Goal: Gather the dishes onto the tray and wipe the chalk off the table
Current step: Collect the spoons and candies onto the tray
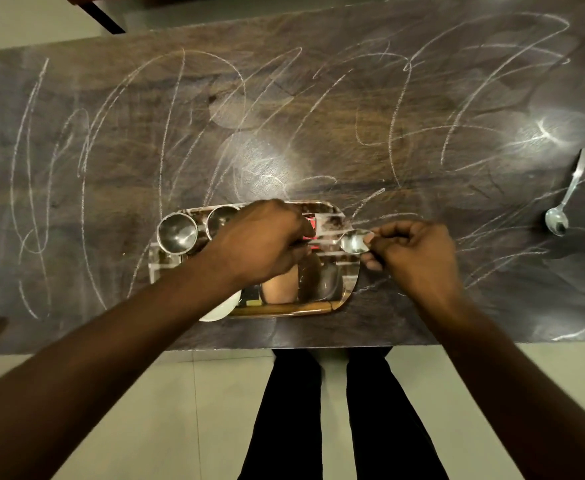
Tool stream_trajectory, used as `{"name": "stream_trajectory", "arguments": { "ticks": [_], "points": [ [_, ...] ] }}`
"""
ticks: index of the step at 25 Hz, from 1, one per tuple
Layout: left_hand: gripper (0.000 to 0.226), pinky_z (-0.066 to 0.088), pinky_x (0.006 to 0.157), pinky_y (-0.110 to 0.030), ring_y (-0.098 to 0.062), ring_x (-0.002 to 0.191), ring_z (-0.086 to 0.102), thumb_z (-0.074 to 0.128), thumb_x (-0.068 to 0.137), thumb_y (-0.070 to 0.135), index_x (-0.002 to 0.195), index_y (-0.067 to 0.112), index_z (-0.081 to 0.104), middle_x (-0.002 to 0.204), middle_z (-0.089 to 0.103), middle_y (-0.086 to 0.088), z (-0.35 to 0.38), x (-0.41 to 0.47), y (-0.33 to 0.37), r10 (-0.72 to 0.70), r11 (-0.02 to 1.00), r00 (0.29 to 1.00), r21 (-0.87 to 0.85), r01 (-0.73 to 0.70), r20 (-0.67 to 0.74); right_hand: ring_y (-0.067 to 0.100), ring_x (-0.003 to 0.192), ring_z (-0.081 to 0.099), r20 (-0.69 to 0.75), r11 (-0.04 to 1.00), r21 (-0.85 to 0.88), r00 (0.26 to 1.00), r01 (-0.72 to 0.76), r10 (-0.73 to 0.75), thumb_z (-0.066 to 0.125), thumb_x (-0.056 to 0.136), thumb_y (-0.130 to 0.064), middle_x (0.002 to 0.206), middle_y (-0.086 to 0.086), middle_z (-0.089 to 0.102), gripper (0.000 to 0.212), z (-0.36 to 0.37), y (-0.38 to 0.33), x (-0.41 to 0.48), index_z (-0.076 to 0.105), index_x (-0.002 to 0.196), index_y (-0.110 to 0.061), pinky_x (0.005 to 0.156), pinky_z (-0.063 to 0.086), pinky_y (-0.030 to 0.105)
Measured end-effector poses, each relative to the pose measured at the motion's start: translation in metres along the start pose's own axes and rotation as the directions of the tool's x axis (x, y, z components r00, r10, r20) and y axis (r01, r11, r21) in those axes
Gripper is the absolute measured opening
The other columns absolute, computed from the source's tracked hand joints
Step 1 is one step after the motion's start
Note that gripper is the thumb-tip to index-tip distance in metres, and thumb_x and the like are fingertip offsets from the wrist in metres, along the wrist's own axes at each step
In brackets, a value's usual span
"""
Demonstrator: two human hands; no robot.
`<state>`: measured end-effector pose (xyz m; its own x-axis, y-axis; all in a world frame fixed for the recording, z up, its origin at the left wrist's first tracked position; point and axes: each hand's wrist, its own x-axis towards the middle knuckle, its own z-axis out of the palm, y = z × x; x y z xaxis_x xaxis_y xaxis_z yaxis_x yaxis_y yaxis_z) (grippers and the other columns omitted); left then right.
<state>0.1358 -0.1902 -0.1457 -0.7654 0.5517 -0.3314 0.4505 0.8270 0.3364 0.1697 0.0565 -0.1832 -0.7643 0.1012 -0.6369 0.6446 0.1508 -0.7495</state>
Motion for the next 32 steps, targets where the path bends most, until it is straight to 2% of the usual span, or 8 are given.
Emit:
{"name": "stream_trajectory", "arguments": {
  "ticks": [3,5,10,13,17,20,26,32],
  "points": [
    [0.023,0.048,0.074,-0.032,-0.024,0.100,0.075,0.070,0.099,0.039,0.116,0.029,0.083,0.107,0.080,0.002,0.016,-0.014,0.005,-0.029,0.999,0.998,-0.011,0.030,0.049,0.019,0.070,0.082,0.023,0.998,-0.012,0.998,-0.062,0.062,0.079,0.094,-0.006,0.078,0.006,0.082,0.004,0.009,0.022,-0.014,0.077,0.097,-0.009,0.060,0.062,0.020],
    [0.020,0.042,0.071,-0.031,-0.026,0.098,0.076,0.068,0.101,0.036,0.112,0.028,0.083,0.105,0.080,0.001,0.023,-0.018,0.005,-0.033,0.998,0.997,0.053,0.029,0.076,0.019,0.071,0.082,0.032,0.997,-0.031,0.997,-0.069,0.070,0.078,0.095,-0.006,0.076,0.006,0.082,0.005,0.018,0.031,-0.015,0.077,0.095,-0.011,0.061,0.063,0.020],
    [0.021,0.053,0.074,-0.037,-0.032,0.091,0.076,0.060,0.101,0.025,0.101,0.017,0.079,0.101,0.079,-0.008,0.036,-0.021,0.004,-0.032,0.979,0.994,0.206,0.009,0.107,0.013,0.066,0.080,0.040,0.989,-0.148,0.999,-0.029,0.036,0.079,0.095,-0.007,0.072,0.000,0.081,0.003,0.029,0.028,-0.004,0.079,0.095,-0.010,0.058,0.060,0.016],
    [0.021,0.052,0.073,-0.035,-0.032,0.091,0.076,0.059,0.101,0.024,0.103,0.016,0.079,0.101,0.079,-0.009,0.038,-0.019,0.000,-0.052,0.977,0.992,0.210,0.026,0.119,0.010,0.062,0.078,0.059,0.936,-0.347,0.997,0.060,-0.042,0.082,0.093,-0.015,0.069,-0.002,0.079,0.001,0.027,0.026,0.001,0.083,0.094,-0.014,0.060,0.063,0.022],
    [0.021,0.054,0.075,-0.038,-0.034,0.093,0.076,0.060,0.099,0.022,0.103,0.014,0.078,0.102,0.079,-0.012,0.042,-0.015,-0.004,-0.054,0.974,0.987,0.227,0.018,0.152,0.005,0.062,0.072,0.116,0.827,-0.527,0.981,0.193,-0.155,0.084,0.091,-0.017,0.072,-0.014,0.074,0.003,0.026,0.022,0.002,0.085,0.094,-0.018,0.052,0.051,0.009],
    [0.021,0.055,0.075,-0.039,-0.034,0.090,0.076,0.060,0.100,0.021,0.104,0.013,0.078,0.101,0.079,-0.013,0.044,-0.015,-0.007,-0.055,0.976,0.985,0.217,0.019,0.161,0.002,0.063,0.071,0.113,0.798,-0.564,0.977,0.212,-0.179,0.084,0.090,-0.016,0.080,-0.007,0.079,0.005,0.030,0.022,0.003,0.085,0.095,-0.017,0.059,0.054,0.010],
    [0.017,0.060,0.074,-0.041,-0.037,0.087,0.076,0.064,0.099,0.023,0.101,0.013,0.077,0.098,0.078,-0.014,0.044,-0.017,-0.008,-0.062,0.982,0.988,0.186,0.035,0.145,0.006,0.067,0.071,0.098,0.799,-0.551,0.970,0.240,-0.224,0.082,0.088,-0.010,0.074,-0.006,0.075,0.008,0.034,0.027,0.002,0.078,0.086,-0.017,0.071,0.064,0.031],
    [0.018,0.059,0.074,-0.038,-0.032,0.090,0.076,0.064,0.099,0.026,0.105,0.017,0.079,0.101,0.079,-0.009,0.045,-0.012,-0.006,-0.082,0.982,0.979,0.184,0.047,0.185,0.003,0.069,0.071,0.107,0.829,-0.482,0.959,0.282,-0.264,0.080,0.093,-0.017,0.077,-0.007,0.075,0.004,0.031,0.031,-0.003,0.077,0.092,-0.017,0.072,0.063,0.026]
  ]
}}
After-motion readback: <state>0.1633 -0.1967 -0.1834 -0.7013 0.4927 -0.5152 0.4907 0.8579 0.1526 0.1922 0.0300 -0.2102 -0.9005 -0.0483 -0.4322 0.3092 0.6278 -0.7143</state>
